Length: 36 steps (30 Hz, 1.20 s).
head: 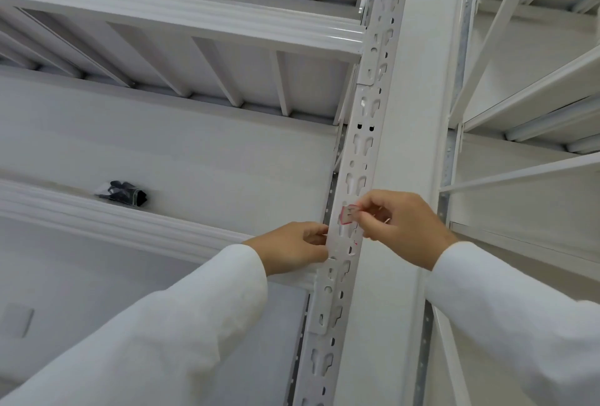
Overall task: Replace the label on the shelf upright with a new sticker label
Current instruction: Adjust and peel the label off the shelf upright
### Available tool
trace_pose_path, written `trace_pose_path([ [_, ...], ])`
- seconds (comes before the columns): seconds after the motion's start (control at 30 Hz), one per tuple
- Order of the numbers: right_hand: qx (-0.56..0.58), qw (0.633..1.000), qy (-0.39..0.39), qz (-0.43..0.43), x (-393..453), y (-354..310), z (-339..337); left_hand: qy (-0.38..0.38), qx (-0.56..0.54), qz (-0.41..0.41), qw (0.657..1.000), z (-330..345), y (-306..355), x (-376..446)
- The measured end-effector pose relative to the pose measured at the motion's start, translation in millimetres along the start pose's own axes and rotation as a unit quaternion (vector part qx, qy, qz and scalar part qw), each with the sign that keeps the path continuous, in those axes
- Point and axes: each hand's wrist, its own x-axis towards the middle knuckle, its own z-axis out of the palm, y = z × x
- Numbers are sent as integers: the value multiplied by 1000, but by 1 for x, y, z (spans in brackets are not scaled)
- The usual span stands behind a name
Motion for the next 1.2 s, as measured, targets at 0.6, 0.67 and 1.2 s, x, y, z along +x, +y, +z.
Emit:
trace_pose_path([
  [0.6, 110, 968, -204, 101, 33, -48, -3, 286, -10, 101, 953, -11, 9, -31],
  [0.67, 126, 973, -160, 108, 22, -37, -10, 285, 4, 105, 953, -1, 16, -21],
  [1.2, 49, 976, -49, 207, -25, 37, 10, 314, -155, 32, 936, 23, 1, 29],
])
